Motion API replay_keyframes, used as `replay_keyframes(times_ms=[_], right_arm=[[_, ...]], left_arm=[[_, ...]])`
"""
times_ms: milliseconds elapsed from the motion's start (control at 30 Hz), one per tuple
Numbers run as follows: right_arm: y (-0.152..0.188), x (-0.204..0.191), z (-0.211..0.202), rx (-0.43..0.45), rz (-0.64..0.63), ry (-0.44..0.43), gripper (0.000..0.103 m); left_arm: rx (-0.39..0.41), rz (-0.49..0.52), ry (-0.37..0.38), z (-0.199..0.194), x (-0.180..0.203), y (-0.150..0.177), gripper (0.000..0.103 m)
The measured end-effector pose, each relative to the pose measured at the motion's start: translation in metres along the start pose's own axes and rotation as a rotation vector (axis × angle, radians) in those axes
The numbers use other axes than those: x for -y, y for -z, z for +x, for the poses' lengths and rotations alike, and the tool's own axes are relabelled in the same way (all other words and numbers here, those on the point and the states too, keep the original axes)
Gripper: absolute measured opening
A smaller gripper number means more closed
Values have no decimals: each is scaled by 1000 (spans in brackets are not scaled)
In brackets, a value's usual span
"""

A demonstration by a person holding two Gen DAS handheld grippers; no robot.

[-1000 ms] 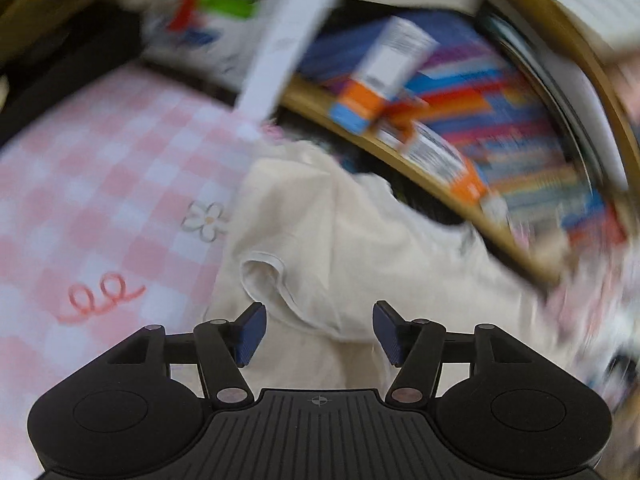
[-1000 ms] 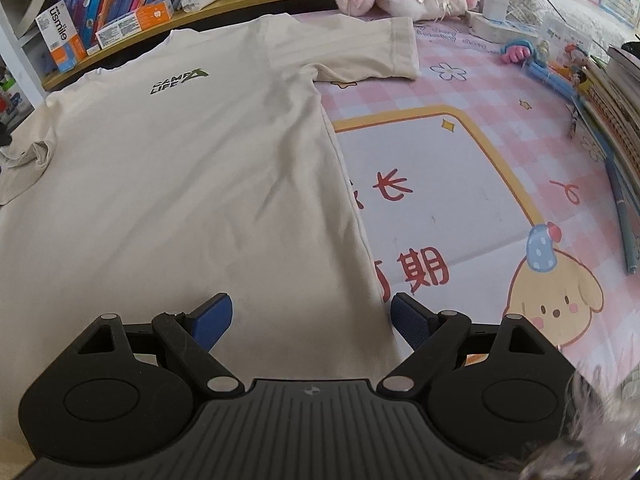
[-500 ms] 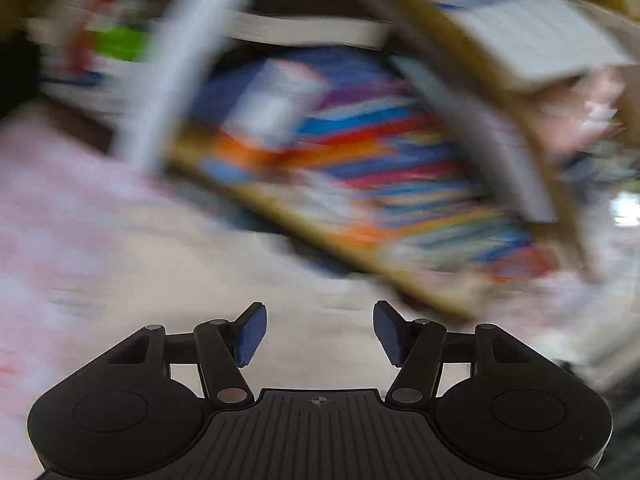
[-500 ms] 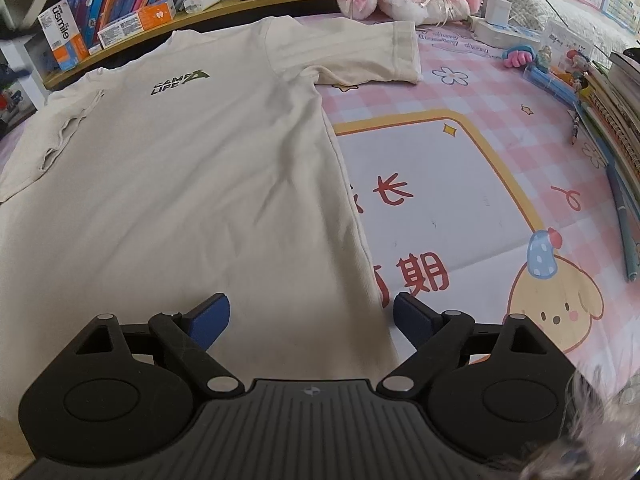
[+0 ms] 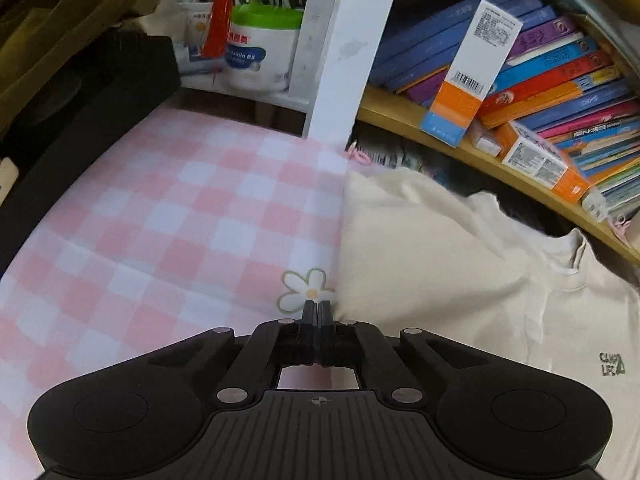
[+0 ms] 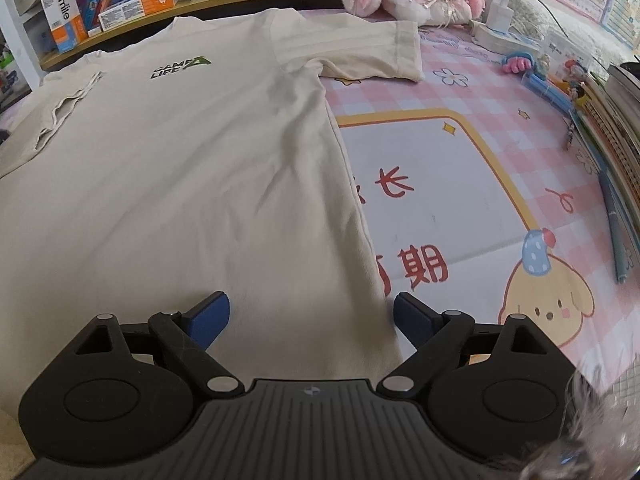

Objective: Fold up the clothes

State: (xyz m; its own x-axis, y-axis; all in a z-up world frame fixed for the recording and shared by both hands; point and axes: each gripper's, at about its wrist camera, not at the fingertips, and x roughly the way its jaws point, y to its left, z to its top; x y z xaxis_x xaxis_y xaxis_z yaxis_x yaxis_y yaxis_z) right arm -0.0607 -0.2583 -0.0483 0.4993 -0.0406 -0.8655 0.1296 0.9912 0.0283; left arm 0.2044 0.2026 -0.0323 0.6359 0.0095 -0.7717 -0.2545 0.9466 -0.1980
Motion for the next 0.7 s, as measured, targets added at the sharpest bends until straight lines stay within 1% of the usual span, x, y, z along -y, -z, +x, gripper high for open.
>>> replay_keyframes(times_ms=[67, 100, 133, 200, 267, 300, 333, 367, 433, 500, 567, 600, 633, 667, 700], right_arm=[[2, -1, -2, -4, 7, 5, 89], [3, -2, -2, -6, 11, 7, 89], [4, -3, -3, -8, 14, 10, 89], [5, -5, -4, -12, 19, 13, 89], [6, -6, -4, -13, 23, 17, 89], [6, -6, -5, -14, 27, 19, 89], [6, -6, -5, -14, 32, 21, 89], [6, -6, -4, -15, 35, 23, 89], [5, -8, -4, -17, 41, 27, 89], [5, -9, -5, -20, 41, 27, 89], [7, -10, -6, -20, 32, 24, 89], [8, -11, -7, -20, 26, 23, 89], [9, -11, -8, -20, 25, 25, 89], [11, -11, -9, -20, 25, 28, 89], [12, -11, -9, -21, 30, 30, 89]], left_arm=[[23, -7, -57, 0, -13, -2, 0], [29, -44, -68, 0, -24, -3, 0], [23, -87, -54, -1, -35, -4, 0], [-9, -155, 28, -1, -48, -6, 0], [-25, -171, 104, -4, -50, -3, 5], [-27, -169, 138, -6, -49, 0, 8], [-28, -167, 163, -8, -48, 2, 16], [-29, -159, 171, -7, -44, 4, 20], [-19, -114, 171, -6, -32, 5, 40], [6, -31, 163, -6, -19, 6, 49], [29, 61, 129, -4, -5, 9, 43], [44, 116, 99, -4, 2, 13, 35], [56, 170, 71, -4, 9, 16, 9], [58, 206, 55, -5, 14, 18, 0], [52, 214, 53, -6, 17, 19, 0]])
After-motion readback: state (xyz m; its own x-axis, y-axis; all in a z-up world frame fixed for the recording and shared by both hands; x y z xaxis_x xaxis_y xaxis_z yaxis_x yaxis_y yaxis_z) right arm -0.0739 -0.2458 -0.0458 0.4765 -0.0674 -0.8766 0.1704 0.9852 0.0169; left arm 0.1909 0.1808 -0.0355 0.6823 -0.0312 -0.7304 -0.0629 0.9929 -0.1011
